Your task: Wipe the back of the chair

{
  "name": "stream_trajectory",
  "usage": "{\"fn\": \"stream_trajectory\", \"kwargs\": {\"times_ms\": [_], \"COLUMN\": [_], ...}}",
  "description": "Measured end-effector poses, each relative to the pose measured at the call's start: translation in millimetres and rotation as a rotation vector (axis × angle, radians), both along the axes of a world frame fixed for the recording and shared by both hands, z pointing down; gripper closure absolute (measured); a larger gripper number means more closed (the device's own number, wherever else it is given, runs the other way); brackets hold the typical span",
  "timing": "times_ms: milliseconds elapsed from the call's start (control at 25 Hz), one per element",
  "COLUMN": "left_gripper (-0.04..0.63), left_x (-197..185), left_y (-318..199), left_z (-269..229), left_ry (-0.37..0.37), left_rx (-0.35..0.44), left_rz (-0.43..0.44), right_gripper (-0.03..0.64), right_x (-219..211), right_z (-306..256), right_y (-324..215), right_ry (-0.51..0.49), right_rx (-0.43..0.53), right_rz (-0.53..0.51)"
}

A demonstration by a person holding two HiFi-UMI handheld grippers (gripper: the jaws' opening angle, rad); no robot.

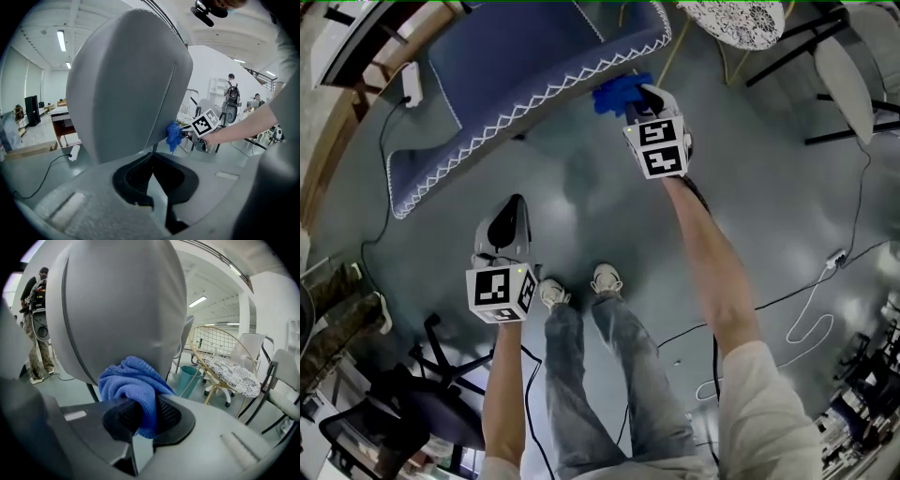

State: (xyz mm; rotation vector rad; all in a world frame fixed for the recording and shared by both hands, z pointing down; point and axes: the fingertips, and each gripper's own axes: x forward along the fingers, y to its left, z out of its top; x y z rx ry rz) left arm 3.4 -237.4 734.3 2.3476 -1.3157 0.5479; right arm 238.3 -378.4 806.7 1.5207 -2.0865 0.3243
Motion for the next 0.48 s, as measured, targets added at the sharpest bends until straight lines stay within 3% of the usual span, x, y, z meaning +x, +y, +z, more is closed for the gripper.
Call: {"fn": "stream_trajectory", "kwargs": {"times_ms": [480], "left_gripper": [0.591], "left_x": [-12], "left_y": [5], "left_z": [-12], "left_ry": [-0.005], "left_rx": [0.006], "left_rz": [-0.010], "right_gripper": [0.571], "right_x": [-2], "right_z": [-5], "right_y": [51], "right_ry": [-0.046], "right_rx": [-0.006], "right_rz": [0.030]}}
